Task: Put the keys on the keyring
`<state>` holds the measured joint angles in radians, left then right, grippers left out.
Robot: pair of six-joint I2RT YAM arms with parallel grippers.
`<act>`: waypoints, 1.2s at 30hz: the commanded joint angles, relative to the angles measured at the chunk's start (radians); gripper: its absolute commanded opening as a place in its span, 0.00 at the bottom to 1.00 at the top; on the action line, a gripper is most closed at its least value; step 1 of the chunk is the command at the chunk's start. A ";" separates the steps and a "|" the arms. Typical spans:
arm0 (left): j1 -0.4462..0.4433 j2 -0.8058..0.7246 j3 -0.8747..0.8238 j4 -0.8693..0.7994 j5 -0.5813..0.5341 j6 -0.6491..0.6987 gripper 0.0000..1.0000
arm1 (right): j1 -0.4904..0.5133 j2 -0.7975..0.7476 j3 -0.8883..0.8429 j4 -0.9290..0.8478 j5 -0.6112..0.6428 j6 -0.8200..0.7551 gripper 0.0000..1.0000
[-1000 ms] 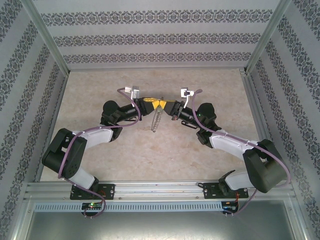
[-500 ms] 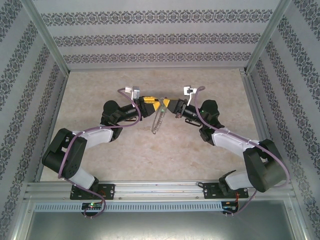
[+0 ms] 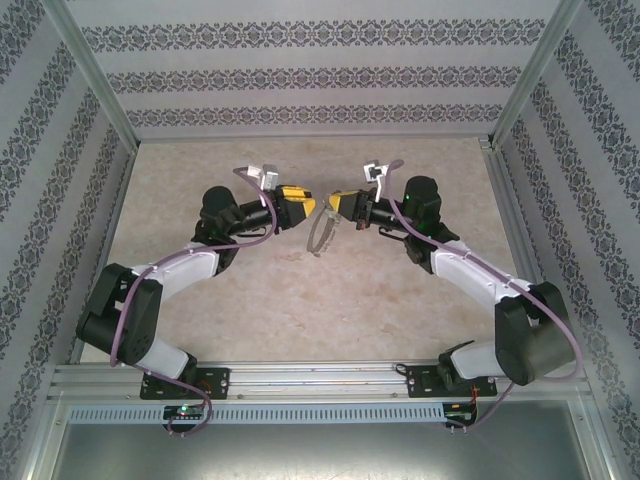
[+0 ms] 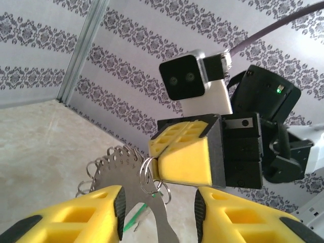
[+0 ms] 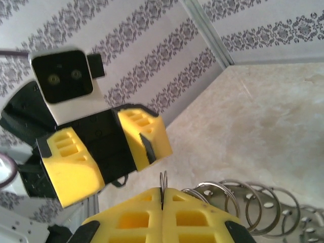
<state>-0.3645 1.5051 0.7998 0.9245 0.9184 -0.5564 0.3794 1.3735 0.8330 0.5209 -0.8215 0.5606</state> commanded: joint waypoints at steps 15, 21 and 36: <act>0.013 -0.013 0.168 -0.431 0.147 0.235 0.46 | -0.042 0.052 0.211 -0.417 -0.230 -0.339 0.00; 0.013 0.011 0.179 -0.397 0.162 0.207 0.46 | -0.041 0.055 0.206 -0.404 -0.240 -0.331 0.00; 0.010 0.053 0.173 -0.291 0.181 0.136 0.45 | -0.031 0.052 0.205 -0.380 -0.236 -0.314 0.00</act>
<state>-0.3641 1.5501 0.9520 0.5735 1.0702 -0.4011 0.3428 1.4315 1.0142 0.0948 -1.0233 0.2550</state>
